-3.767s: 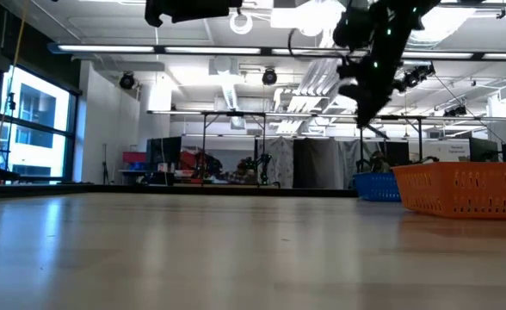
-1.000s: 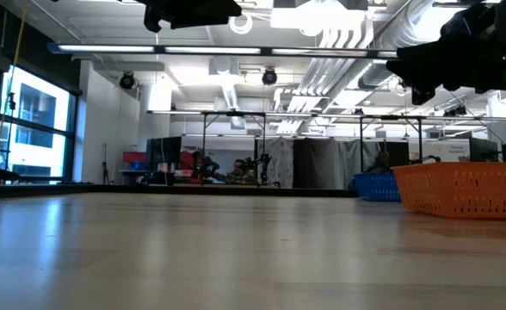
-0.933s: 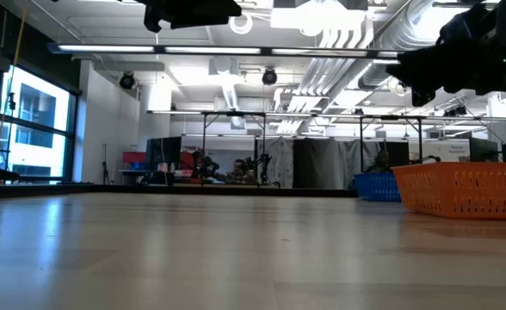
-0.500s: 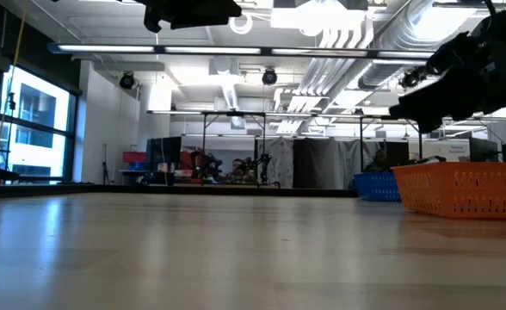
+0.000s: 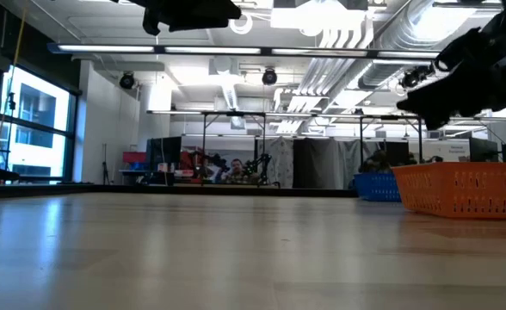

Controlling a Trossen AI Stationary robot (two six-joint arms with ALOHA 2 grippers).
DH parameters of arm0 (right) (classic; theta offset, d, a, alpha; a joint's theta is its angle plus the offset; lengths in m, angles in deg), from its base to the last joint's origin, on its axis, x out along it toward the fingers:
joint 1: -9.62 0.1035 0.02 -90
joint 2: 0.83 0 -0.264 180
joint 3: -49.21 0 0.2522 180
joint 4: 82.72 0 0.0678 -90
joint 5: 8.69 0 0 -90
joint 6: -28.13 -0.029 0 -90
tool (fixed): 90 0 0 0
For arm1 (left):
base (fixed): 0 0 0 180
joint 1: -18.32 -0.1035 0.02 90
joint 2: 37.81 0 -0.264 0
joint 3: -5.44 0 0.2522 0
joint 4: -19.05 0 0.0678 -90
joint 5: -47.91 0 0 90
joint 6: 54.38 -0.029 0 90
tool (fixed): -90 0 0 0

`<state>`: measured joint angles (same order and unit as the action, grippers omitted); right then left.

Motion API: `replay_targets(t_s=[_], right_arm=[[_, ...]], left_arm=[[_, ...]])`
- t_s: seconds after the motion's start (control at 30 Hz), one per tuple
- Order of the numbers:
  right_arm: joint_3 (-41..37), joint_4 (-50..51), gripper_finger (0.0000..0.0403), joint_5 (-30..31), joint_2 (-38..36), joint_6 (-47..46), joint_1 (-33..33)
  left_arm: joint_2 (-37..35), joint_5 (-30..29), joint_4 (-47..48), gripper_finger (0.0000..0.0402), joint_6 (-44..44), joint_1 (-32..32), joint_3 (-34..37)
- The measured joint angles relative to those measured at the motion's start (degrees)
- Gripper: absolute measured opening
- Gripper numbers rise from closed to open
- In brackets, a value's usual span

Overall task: Sort crayons
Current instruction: Return to Home Position

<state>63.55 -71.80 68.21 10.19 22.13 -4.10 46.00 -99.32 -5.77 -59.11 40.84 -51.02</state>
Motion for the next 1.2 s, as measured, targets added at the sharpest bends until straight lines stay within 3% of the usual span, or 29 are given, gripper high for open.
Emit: replay_targets(t_s=[0.23,0.77,0.87,1.1,1.2], right_arm=[[0.0,-0.1,0.0137,0.0,-11.1,0.0,0.0],[0.0,0.0,0.0137,-0.1,-10.6,0.0,0.0],[0.0,0.0,0.0137,-0.1,-10.6,0.0,0.0],[0.0,0.0,0.0137,-0.1,-10.6,0.0,0.0],[0.0,0.0,0.0137,-0.1,-10.6,0.0,0.0]], left_arm=[[0.0,0.0,0.3,0.0147,0.0,0.0,0.0],[0.0,0.3,2.5,0.0147,1.9,0.0,0.0],[0.0,5.2,3.4,0.0147,4.4,-0.2,0.0],[0.0,27.1,10.0,0.0147,6.2,-1.6,0.0],[0.0,28.8,11.9,0.0147,6.2,-1.6,0.0]])
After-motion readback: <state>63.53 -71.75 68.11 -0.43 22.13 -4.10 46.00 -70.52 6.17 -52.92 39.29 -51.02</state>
